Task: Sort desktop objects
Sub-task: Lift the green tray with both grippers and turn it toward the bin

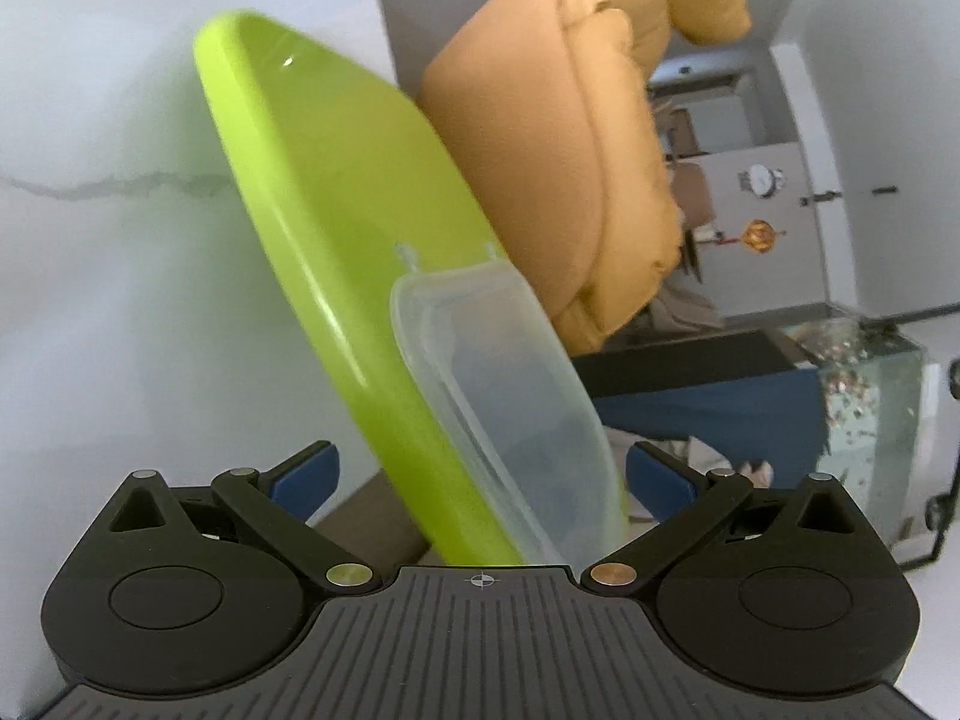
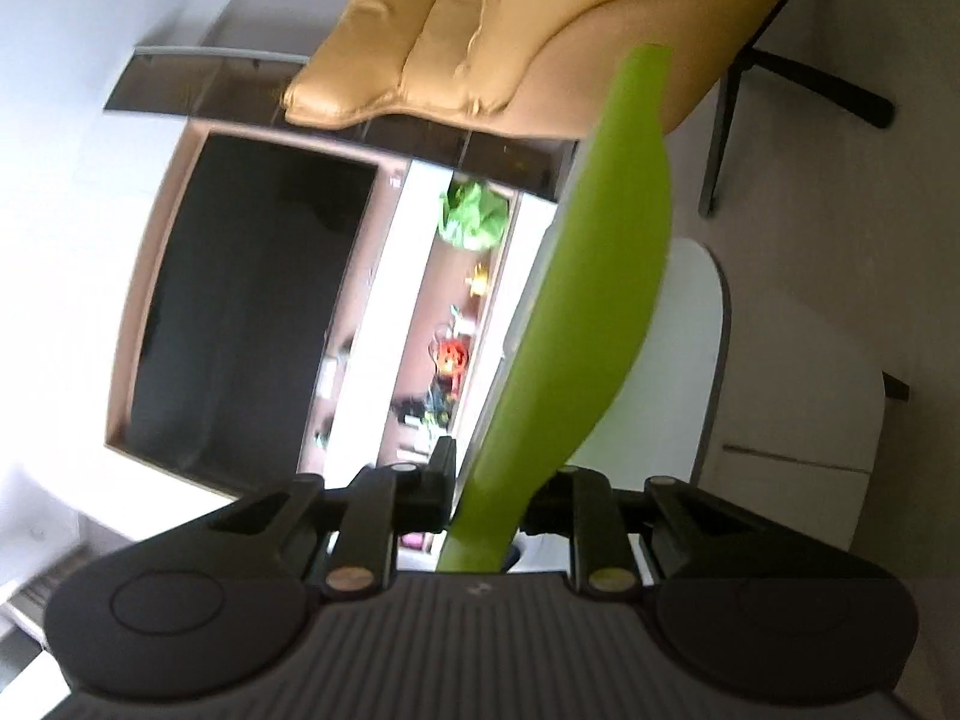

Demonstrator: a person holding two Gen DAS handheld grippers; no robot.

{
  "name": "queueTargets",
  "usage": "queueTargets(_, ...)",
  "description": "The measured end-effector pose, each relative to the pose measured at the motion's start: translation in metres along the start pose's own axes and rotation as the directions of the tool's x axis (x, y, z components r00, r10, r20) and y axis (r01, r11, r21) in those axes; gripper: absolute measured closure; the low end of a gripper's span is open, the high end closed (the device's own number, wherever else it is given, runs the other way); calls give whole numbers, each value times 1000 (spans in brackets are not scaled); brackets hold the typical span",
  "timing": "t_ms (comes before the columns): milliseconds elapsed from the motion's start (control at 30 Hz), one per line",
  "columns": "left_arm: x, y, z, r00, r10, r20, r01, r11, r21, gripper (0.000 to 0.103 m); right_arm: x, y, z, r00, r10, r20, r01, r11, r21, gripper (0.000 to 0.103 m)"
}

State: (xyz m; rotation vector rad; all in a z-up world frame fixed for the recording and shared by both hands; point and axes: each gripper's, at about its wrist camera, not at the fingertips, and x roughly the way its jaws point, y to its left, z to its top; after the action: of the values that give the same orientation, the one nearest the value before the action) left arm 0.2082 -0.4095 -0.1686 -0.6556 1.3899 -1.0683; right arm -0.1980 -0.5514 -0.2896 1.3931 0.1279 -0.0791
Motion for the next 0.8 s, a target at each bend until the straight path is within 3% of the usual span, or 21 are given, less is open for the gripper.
queueTargets(100, 6, 6, 3, 999, -1, 44, 5, 997, -79, 0, -1, -5, -3, 998, 28, -60, -24, 997, 67, 82)
queueTargets(167, 0, 7, 5, 996, -2, 87, 11, 995, -100, 7, -4, 0, -9, 997, 25, -79, -21, 999, 47, 82)
queueTargets(200, -5, 5, 6, 994, -3, 106, 12, 997, -82, 25, -4, 0, -9, 997, 16, -76, -14, 1000, 23, 82)
queueTargets(233, -11, 3, 6, 992, 7, 124, 0, 998, -60, 56, -6, 6, -10, 998, 15, -69, -15, 1000, 0, 82)
queueTargets(267, -16, 1, 7, 990, 18, 139, -13, 999, -41, 68, -9, 11, -12, 998, 14, -62, -15, 1000, -22, 80)
queueTargets(400, -40, -8, 7, 982, 11, 190, -3, 999, -41, 69, -13, 33, -19, 996, 54, -72, -58, 997, -53, 77)
queueTargets(533, -88, -37, 5, 956, -19, 292, -1, 998, 69, 65, -7, 60, -29, 989, 113, -92, -122, 988, -96, 76)
queueTargets(667, -178, -62, -12, 901, -118, 417, 47, 983, 178, 53, 8, 105, -49, 959, 228, -170, -257, 952, -169, 76)
queueTargets(733, -237, -68, -30, 862, -139, 488, 35, 976, 216, 47, 20, 133, -67, 927, 284, -244, -334, 922, -198, 76)
queueTargets(800, -292, -71, -53, 828, -117, 549, -23, 970, 242, 46, 34, 158, -88, 885, 332, -328, -410, 887, -210, 76)
